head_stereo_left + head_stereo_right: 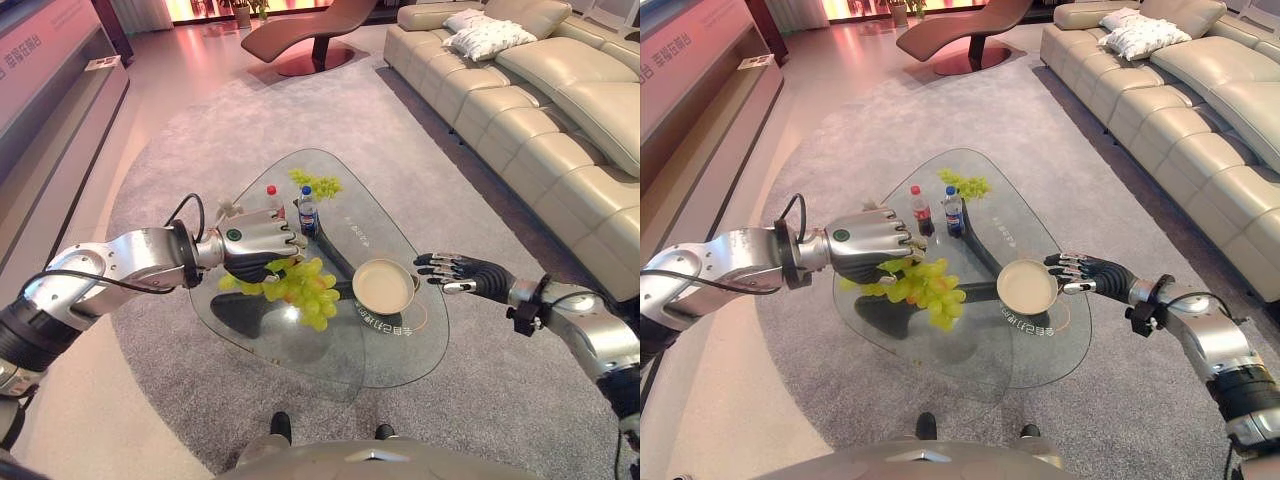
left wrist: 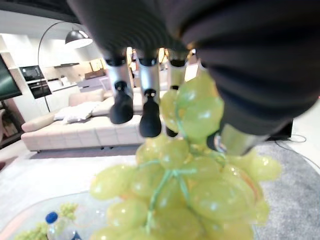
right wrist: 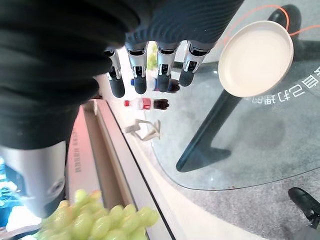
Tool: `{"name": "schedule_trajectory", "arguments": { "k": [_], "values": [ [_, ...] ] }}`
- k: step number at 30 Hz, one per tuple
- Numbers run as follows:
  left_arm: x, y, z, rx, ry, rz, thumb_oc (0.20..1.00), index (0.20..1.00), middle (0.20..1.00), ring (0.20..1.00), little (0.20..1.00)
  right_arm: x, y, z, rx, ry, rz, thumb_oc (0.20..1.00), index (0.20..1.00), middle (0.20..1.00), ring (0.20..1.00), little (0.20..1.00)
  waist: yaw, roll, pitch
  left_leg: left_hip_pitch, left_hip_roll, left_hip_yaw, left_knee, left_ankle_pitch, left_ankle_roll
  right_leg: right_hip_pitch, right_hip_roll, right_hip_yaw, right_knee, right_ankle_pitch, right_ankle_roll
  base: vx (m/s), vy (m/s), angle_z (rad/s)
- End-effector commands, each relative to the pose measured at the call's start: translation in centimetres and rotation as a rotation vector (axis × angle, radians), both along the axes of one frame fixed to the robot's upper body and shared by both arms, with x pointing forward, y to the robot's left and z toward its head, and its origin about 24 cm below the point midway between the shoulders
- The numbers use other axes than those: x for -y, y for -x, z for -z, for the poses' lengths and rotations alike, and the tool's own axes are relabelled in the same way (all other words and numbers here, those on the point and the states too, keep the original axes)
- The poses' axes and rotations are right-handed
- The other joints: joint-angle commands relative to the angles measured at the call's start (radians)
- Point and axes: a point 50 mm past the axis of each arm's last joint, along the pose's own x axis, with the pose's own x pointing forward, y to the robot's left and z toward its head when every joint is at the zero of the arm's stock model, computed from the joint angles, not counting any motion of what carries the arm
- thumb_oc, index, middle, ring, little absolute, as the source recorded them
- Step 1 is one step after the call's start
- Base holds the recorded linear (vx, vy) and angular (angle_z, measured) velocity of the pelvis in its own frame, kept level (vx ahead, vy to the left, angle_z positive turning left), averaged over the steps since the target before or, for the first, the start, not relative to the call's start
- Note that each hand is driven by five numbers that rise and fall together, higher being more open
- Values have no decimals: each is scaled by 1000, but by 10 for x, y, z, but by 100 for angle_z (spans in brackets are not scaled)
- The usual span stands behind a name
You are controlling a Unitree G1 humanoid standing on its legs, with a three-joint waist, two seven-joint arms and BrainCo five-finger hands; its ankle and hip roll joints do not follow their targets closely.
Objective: Pick up fruits into the plate
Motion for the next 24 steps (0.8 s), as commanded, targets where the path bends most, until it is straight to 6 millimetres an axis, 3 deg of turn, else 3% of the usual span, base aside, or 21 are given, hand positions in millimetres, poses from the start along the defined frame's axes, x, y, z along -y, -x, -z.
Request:
{"name": "schedule_trajectory", "arguments": {
  "k": [1, 12, 15, 24],
  "values": [
    [14, -12, -35, 77, 135, 37, 200, 200, 200, 200, 200, -25, -25, -14, 82, -42, -43, 1000, 1000, 1000, 1000, 1000, 28, -39, -35, 84, -28, 49, 7, -134, -5, 33, -28, -39, 5, -3, 31, 8, 2, 7],
    [42, -12, -46, 70, 168, 129, 200, 200, 200, 200, 200, -90, -30, 8, -57, -145, -222, 1000, 1000, 1000, 1000, 1000, 50, -35, -45, 84, -33, 30, 7, -135, -4, 39, -32, -54, 5, -11, 26, 10, 7, 7],
    [50, -10, -48, 60, 181, 148, 200, 200, 200, 200, 200, -113, -27, 13, -104, -205, -281, 1000, 1000, 1000, 1000, 1000, 53, -32, -47, 85, -34, 29, 7, -135, -3, 41, -33, -56, 5, -12, 24, 5, 4, 1],
    [56, -9, -44, 46, 176, 157, 200, 200, 200, 200, 200, -153, -7, 15, -228, -341, -466, 1000, 1000, 1000, 1000, 1000, 59, -31, -42, 89, -37, 28, 7, -133, 0, 44, -30, -53, 5, -16, 20, 5, 2, 2]
  ]
}}
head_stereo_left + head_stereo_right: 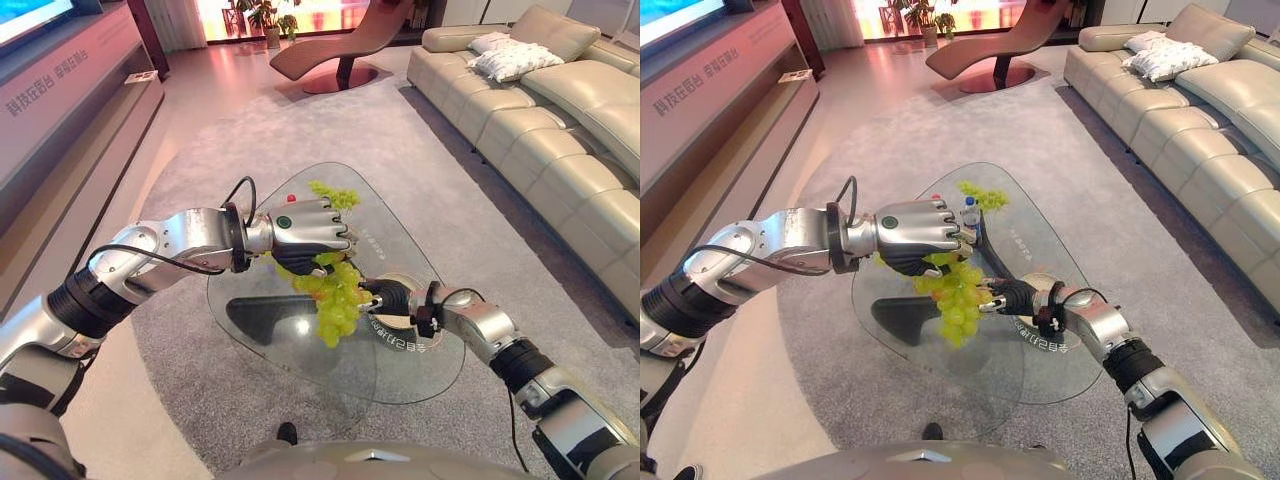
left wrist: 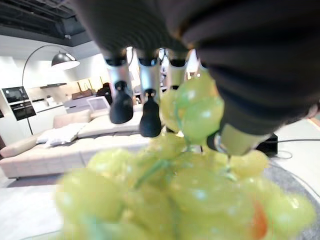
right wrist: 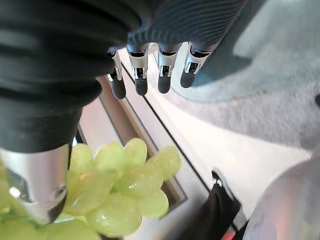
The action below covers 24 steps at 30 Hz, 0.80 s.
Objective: Pick up fruits into the plate
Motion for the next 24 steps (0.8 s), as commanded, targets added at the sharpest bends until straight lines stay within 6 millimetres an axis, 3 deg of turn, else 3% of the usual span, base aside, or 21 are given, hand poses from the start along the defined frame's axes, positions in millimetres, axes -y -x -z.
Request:
{"name": "schedule_trajectory", "arguments": {
  "k": [1, 13, 24],
  "values": [
    [4, -7, -32, 67, 90, 6, 200, 200, 200, 200, 200, -33, -4, -32, 44, -149, -166, 1000, 1000, 1000, 1000, 1000, 32, -50, -1, 77, -26, 62, 7, -131, -3, 12, -17, -13, 5, -11, 15, 0, 0, 0],
    [0, -4, -27, 71, 80, -15, 200, 200, 200, 200, 200, -55, 40, -26, -174, -344, -342, 1000, 1000, 1000, 1000, 1000, 29, -51, 10, 78, -27, 61, 7, -130, -1, 10, -11, -1, 5, -14, 15, 0, 0, 0],
    [-3, -1, -25, 67, 97, -12, 200, 200, 200, 200, 200, -56, 41, -23, -180, -394, -273, 1000, 1000, 1000, 1000, 1000, 28, -47, 15, 79, -25, 63, 7, -129, -1, 10, -9, 0, 5, -16, 14, 0, 0, 0]
  ]
}}
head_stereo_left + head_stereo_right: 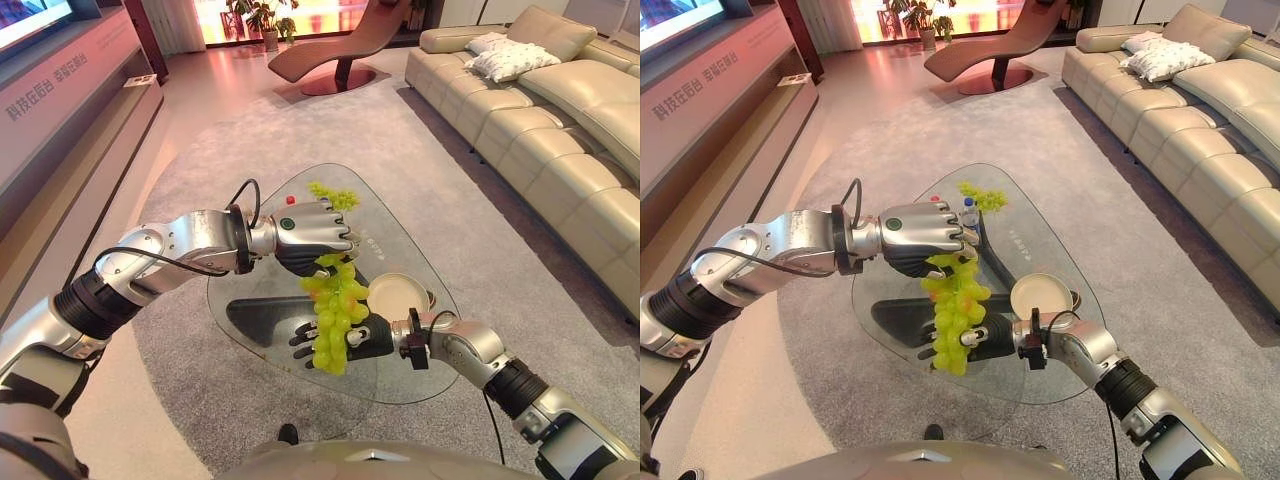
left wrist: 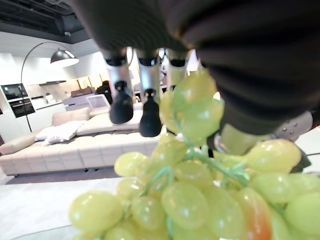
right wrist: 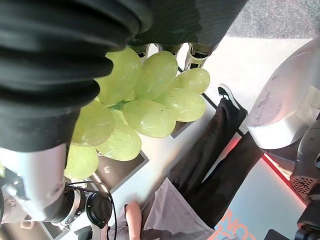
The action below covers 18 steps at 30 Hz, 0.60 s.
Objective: Pick up fruits into the plate
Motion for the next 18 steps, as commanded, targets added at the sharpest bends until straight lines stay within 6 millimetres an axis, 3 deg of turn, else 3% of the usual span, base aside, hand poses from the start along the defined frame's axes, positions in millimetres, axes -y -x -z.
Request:
{"name": "schedule_trajectory", "arguments": {
  "k": [1, 3, 4, 5, 18],
  "values": [
    [-4, -2, -28, 81, 99, -11, 200, 200, 200, 200, 200, -24, -4, -23, 54, -168, -34, 1000, 1000, 1000, 1000, 1000, 29, -47, 16, 79, -27, 62, 7, -129, -1, 12, -10, -4, 5, -16, 14, 0, 0, 0],
    [-5, -1, -27, 79, 98, -13, 200, 200, 200, 200, 200, -24, -4, -24, 51, -189, -27, 1000, 1000, 1000, 1000, 1000, 30, -47, 17, 79, -27, 61, 7, -129, -1, 12, -10, -6, 5, -15, 15, 0, 0, 0],
    [-5, -2, -27, 77, 98, -15, 200, 200, 200, 200, 200, -25, -4, -25, 53, -195, -22, 548, 548, 548, 548, 548, 29, -46, 17, 80, -28, 60, 7, -129, -1, 12, -10, -6, 5, -15, 15, 0, 0, 0],
    [-5, -2, -27, 77, 98, -16, 200, 200, 200, 200, 200, -26, -5, -25, 53, -199, -12, 200, 200, 200, 200, 200, 29, -45, 16, 80, -28, 61, 7, -129, -1, 13, -11, -6, 5, -15, 15, 0, 0, 0],
    [-6, -3, -25, 76, 94, -27, 200, 200, 200, 200, 200, -23, -5, -21, 52, -180, 6, 200, 200, 200, 200, 200, 27, -44, 18, 81, -30, 59, 7, -130, -1, 13, -11, -4, 5, -14, 15, 0, 0, 0]
  ]
}}
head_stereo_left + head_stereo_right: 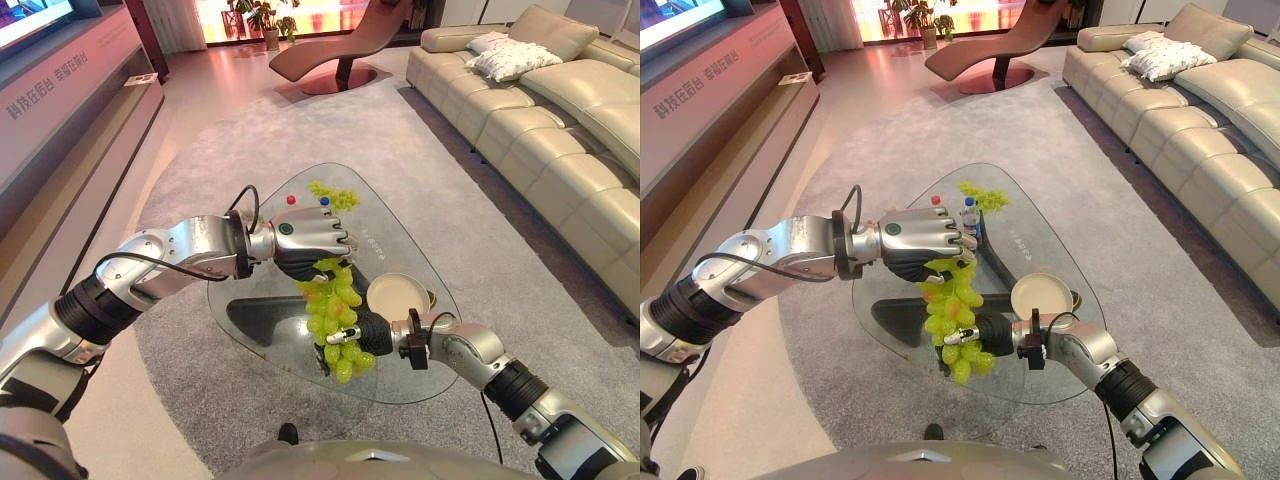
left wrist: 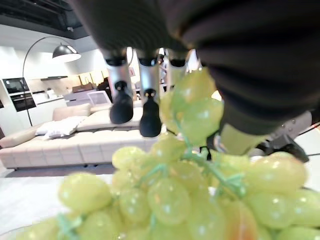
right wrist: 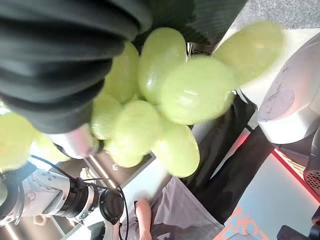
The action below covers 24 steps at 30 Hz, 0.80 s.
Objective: Pick up fruits into the plate
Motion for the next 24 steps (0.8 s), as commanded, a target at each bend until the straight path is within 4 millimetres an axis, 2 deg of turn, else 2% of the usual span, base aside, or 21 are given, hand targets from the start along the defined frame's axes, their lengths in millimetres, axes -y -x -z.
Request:
{"name": "schedule_trajectory", "arguments": {
  "k": [1, 10, 11, 12, 13, 18, 24],
  "values": [
    [-3, -4, -31, 101, 91, -15, 200, 200, 200, 200, 200, -22, -6, -20, 64, -146, -6, 200, 200, 200, 200, 200, 28, -44, 18, 83, -29, 59, 7, -130, -1, 14, -11, -4, 5, -14, 16, 0, 0, 0],
    [-6, -6, -29, 78, 124, -49, 200, 200, 200, 200, 200, -15, -8, -14, 87, -93, 40, 200, 200, 200, 200, 200, 26, -46, 20, 86, -29, 60, 7, -131, -1, 16, -10, -2, 5, -13, 16, 0, 0, 0],
    [-8, -7, -29, 69, 133, -63, 344, 344, 344, 344, 344, -12, -8, -12, 103, -68, 47, 200, 200, 200, 200, 200, 26, -47, 19, 86, -29, 60, 7, -131, -1, 16, -10, -2, 5, -13, 16, 30, 12, 0],
    [-10, -9, -28, 52, 146, -90, 931, 931, 931, 931, 931, -7, -10, -10, 133, -28, 60, 200, 200, 200, 200, 200, 26, -48, 20, 86, -28, 61, 7, -130, -1, 15, -10, -2, 5, -13, 16, 0, 0, 0],
    [-11, -10, -27, 46, 152, -100, 1000, 1000, 1000, 1000, 1000, -5, -11, -10, 141, -18, 64, 200, 200, 200, 200, 200, 26, -48, 21, 86, -28, 61, 7, -130, -1, 15, -11, -2, 5, -13, 16, 0, 0, 0],
    [-29, -16, -13, -25, 224, -225, 1000, 1000, 1000, 1000, 1000, 22, -14, -12, 211, 69, 109, 200, 200, 200, 200, 200, 23, -58, 33, 85, -26, 63, 7, -128, -1, 15, -8, 3, 5, -10, 14, 7, -3, 0],
    [-74, -28, 29, -216, 413, -520, 1000, 1000, 1000, 1000, 1000, 73, -17, -18, 294, 173, 230, 200, 200, 200, 200, 200, 25, -78, 56, 84, -19, 64, 7, -126, -1, 13, -2, 7, 5, -4, 13, 52, -34, -4]
  ]
}}
